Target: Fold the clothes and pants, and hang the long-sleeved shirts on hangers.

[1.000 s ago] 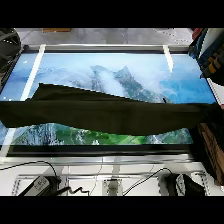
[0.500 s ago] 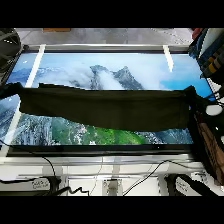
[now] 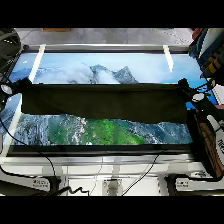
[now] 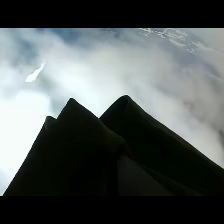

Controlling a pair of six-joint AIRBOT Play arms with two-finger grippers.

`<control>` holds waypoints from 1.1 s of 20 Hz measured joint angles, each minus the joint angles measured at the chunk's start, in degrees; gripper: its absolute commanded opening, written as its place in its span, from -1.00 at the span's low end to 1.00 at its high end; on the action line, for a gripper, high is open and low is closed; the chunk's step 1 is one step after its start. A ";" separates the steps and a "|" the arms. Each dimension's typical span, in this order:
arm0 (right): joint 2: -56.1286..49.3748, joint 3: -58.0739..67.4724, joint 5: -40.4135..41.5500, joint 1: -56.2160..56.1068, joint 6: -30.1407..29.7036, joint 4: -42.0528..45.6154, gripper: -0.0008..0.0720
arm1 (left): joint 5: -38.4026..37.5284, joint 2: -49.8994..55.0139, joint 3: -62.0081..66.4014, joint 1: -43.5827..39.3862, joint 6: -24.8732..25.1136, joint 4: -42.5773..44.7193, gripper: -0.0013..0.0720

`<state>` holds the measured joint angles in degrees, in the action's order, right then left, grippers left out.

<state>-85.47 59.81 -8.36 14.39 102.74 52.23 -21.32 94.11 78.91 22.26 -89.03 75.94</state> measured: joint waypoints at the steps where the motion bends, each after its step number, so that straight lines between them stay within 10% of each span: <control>1: -0.66 0.31 0.20 -0.04 0.02 0.02 -0.53 | 0.44 0.24 0.07 -0.22 -0.72 0.11 -0.69; 3: -1.42 0.74 0.24 -0.13 0.00 0.44 0.90 | 0.92 0.44 0.13 -0.50 -1.05 0.33 1.00; 9: -1.99 5.18 -12.09 -0.13 -7.02 4.79 0.86 | -3.02 -4.42 0.20 -0.04 0.92 3.28 0.90; 11: -1.99 7.28 -16.81 -0.09 -8.37 5.57 0.84 | -8.17 -7.39 0.20 1.38 0.48 6.91 0.37; 16: -1.99 10.71 -26.05 -0.09 -12.87 6.82 0.84 | -27.76 -11.41 -2.47 9.35 -1.03 10.71 0.46; 17: -1.99 10.97 -27.63 -0.09 -13.44 7.23 0.84 | -29.70 -12.11 -4.52 10.91 -1.03 9.38 0.77; 22: -1.99 11.58 -32.44 -0.09 -14.78 7.80 0.84 | -25.27 -13.64 -15.26 14.27 0.31 -3.89 1.00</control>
<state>-87.46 71.40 -40.80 14.31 87.96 60.03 -46.59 80.47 63.66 36.53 -88.73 72.05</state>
